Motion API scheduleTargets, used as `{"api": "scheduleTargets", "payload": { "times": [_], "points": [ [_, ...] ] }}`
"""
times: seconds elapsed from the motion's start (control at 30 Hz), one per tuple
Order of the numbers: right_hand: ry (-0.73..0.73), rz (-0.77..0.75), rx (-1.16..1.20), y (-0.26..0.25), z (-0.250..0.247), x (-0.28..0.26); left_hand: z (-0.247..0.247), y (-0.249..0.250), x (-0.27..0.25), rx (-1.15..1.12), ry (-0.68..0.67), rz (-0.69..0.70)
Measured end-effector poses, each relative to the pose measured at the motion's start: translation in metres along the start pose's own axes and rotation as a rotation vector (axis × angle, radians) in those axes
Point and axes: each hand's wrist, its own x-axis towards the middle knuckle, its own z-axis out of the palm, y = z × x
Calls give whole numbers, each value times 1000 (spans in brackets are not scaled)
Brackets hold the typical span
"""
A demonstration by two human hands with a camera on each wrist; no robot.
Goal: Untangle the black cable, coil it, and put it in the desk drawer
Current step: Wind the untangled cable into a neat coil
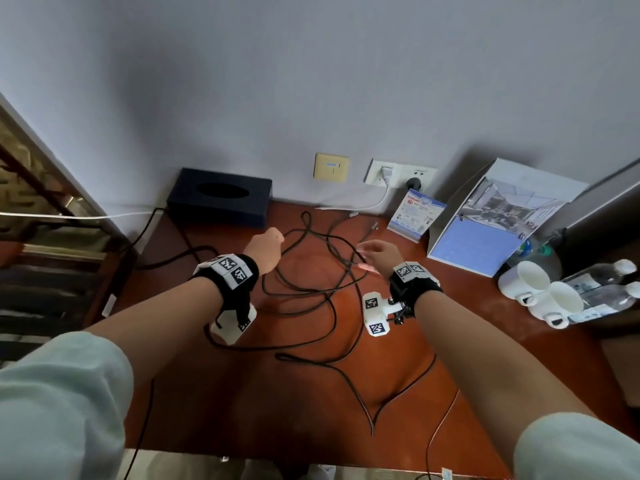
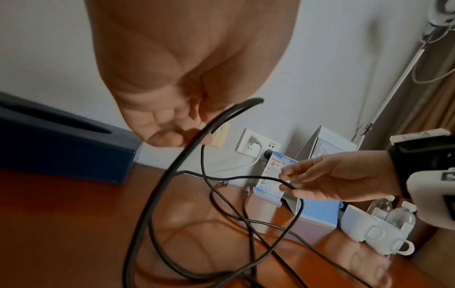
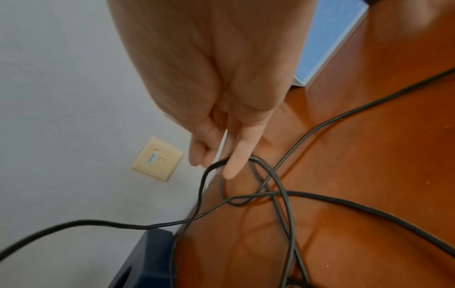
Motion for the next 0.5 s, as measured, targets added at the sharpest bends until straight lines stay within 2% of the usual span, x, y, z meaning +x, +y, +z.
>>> {"api": "scheduleTargets", "payload": {
  "times": [0.07, 0.13, 0.2, 0.27, 0.33, 0.4, 0.43, 0.5],
  "points": [
    [-47, 37, 152, 2, -1, -1, 3, -4, 5, -123, 127, -27],
    [-139, 49, 311, -5, 3, -4, 4, -3, 7, -210, 199, 0],
    [-243, 74, 460, -10, 12, -3, 5, 1, 6, -186, 271, 82],
    [-269, 104, 528, -14, 25, 3, 8, 5, 7, -66, 378, 192],
    [-221, 110, 503, -19, 42, 9, 13, 10, 7, 44, 454, 297],
    [-119, 125, 432, -16, 51, 17, 19, 13, 7, 134, 473, 368],
    [-63, 139, 383, -11, 52, 25, 23, 14, 7, 170, 457, 377],
    [0, 108, 132, -5, 47, 36, 32, 12, 7, 225, 373, 376]
  ]
}}
